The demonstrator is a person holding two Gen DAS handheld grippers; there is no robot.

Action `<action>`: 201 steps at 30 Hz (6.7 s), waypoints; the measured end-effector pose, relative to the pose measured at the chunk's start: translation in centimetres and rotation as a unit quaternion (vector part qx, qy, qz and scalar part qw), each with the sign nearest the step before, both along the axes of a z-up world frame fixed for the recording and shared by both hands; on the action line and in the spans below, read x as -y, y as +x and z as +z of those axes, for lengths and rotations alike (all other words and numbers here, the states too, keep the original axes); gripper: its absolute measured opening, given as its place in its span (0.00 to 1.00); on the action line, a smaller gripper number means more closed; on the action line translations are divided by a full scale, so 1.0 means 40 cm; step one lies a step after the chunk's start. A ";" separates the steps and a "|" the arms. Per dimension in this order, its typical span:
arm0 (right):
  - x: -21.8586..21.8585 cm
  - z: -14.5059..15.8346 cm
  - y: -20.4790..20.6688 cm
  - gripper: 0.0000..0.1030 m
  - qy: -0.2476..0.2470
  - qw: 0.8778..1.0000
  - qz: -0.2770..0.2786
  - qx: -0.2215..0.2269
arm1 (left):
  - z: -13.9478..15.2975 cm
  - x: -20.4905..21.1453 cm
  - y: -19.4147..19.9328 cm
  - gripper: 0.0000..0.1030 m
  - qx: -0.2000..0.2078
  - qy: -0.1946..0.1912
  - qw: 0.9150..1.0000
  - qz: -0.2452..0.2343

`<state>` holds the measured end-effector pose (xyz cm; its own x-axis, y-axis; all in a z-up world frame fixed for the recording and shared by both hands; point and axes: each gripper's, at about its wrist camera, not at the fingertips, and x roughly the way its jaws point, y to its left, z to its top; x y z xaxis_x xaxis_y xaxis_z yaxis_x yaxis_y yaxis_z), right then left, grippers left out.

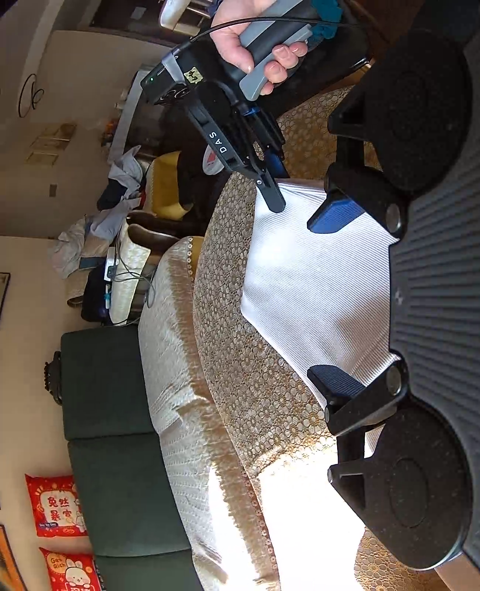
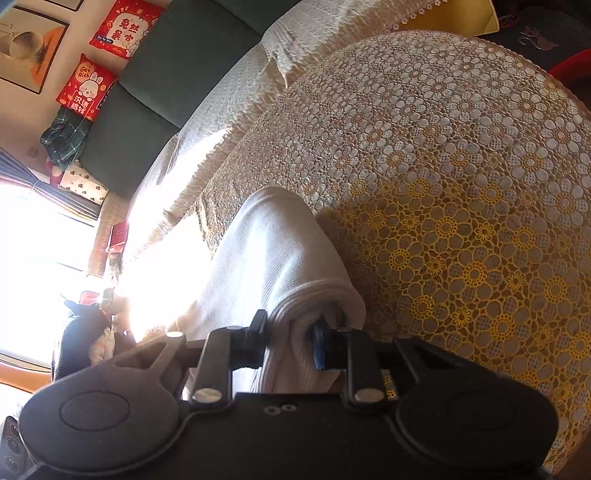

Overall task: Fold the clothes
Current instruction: 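Grasp the folded white sweater edge with the right gripper, then lift the sweater with the right gripper and fold it over onto itself, then open the right gripper and press the folded sweater flat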

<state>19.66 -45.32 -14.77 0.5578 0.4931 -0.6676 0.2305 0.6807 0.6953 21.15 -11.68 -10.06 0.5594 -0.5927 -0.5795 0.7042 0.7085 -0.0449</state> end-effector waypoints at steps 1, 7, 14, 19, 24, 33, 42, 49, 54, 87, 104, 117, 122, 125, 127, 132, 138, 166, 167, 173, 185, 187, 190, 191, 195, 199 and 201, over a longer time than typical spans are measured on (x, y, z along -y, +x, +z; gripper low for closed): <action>-0.003 0.007 0.001 1.00 0.004 1.000 0.001 0.001 | -0.007 0.022 -0.005 0.75 0.003 0.011 1.000 -0.016; -0.035 0.053 0.007 1.00 0.000 1.000 0.011 0.013 | -0.075 0.188 -0.054 0.76 0.036 0.061 0.994 -0.085; -0.053 0.073 0.014 1.00 0.002 1.000 0.019 0.014 | -0.169 0.338 -0.067 0.76 0.141 0.158 0.976 -0.051; -0.049 0.063 0.019 1.00 0.008 1.000 0.019 0.011 | -0.175 0.342 -0.038 0.75 0.144 0.142 0.979 -0.023; -0.036 0.044 0.023 1.00 0.010 1.000 0.015 0.005 | -0.175 0.307 0.000 0.45 0.099 0.110 0.989 -0.006; 0.007 0.068 -0.038 1.00 -0.060 0.997 -0.037 0.042 | -0.182 0.277 0.034 0.33 0.062 0.085 0.994 0.002; -0.071 -0.061 0.057 1.00 -0.003 0.999 -0.046 -0.008 | -0.192 0.285 0.038 0.33 0.058 0.085 0.995 -0.004; -0.082 -0.130 0.098 1.00 0.017 0.996 -0.074 -0.049 | -0.198 0.286 0.045 0.33 0.049 0.077 0.996 -0.008; -0.083 -0.128 0.077 1.00 0.006 0.996 -0.083 -0.041 | -0.186 0.259 0.042 0.34 0.030 0.066 0.997 -0.019; 0.126 0.016 0.020 1.00 -0.117 0.985 -0.127 -0.001 | -0.222 -0.143 0.071 0.69 -0.058 0.154 0.986 -0.019; -0.130 0.182 -0.011 1.00 -0.191 0.975 -0.065 0.096 | -0.160 -0.188 0.041 0.69 -0.059 0.129 0.990 -0.021; -0.471 0.228 -0.014 1.00 -0.272 0.951 0.018 0.146 | -0.111 -0.326 -0.011 0.70 -0.045 0.111 0.993 -0.012; -0.610 0.222 -0.013 1.00 -0.284 0.944 0.068 0.153 | -0.082 -0.388 -0.040 0.70 -0.039 0.081 0.996 0.014; -0.689 0.213 -0.014 1.00 -0.279 0.943 0.096 0.154 | -0.086 -0.424 -0.049 0.70 -0.050 0.075 0.996 0.028; -0.734 0.206 -0.015 1.00 -0.276 0.942 0.112 0.155 | -0.096 -0.437 -0.055 0.70 -0.055 0.075 0.995 0.032; -0.842 0.163 -0.020 1.00 -0.280 0.935 0.160 0.145 | -0.132 -0.448 -0.046 0.70 -0.083 0.073 0.993 0.038; -0.949 0.110 -0.033 1.00 -0.283 0.926 0.212 0.132 | -0.168 -0.439 -0.044 0.70 -0.100 0.074 0.992 0.034; -0.652 0.236 0.050 1.00 -0.173 0.967 0.180 0.049 | 0.100 -0.508 -0.111 0.71 -0.011 0.036 0.999 0.032; -0.638 0.230 0.053 1.00 -0.169 0.969 0.175 0.042 | 0.101 -0.489 -0.097 0.71 -0.009 0.038 0.999 0.030; -0.600 0.181 0.081 1.00 -0.172 0.970 0.174 0.011 | 0.080 -0.392 -0.018 0.71 -0.023 0.041 0.999 0.019; -0.630 0.045 0.021 1.00 -0.149 0.955 0.250 -0.052 | -0.077 -0.462 0.047 0.70 -0.087 0.090 0.991 0.053; -0.656 0.022 0.007 1.00 -0.163 0.950 0.260 -0.054 | -0.088 -0.487 0.049 0.71 -0.103 0.069 0.991 0.059; -0.677 0.001 0.004 1.00 -0.176 0.948 0.260 -0.053 | -0.107 -0.503 0.050 0.71 -0.113 0.051 0.990 0.064; -0.680 -0.002 0.006 1.00 -0.174 0.948 0.260 -0.054 | -0.112 -0.506 0.051 0.71 -0.115 0.048 0.990 0.067; -0.678 -0.003 0.024 1.00 -0.161 0.949 0.265 -0.060 | -0.128 -0.520 0.058 0.72 -0.128 0.031 0.988 0.075; -0.645 0.031 0.039 1.00 -0.136 0.953 0.264 -0.056 | -0.115 -0.510 0.047 0.72 -0.114 0.045 0.990 0.069; -0.619 0.061 0.052 1.00 -0.129 0.958 0.252 -0.041 | -0.096 -0.495 0.024 0.72 -0.090 0.059 0.992 0.063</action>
<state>21.75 -20.54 -12.31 0.2324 0.4989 -0.8349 -0.1254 0.8666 0.4830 22.13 8.11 -13.91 0.5051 -0.4469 -0.7383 0.5985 0.7978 -0.0734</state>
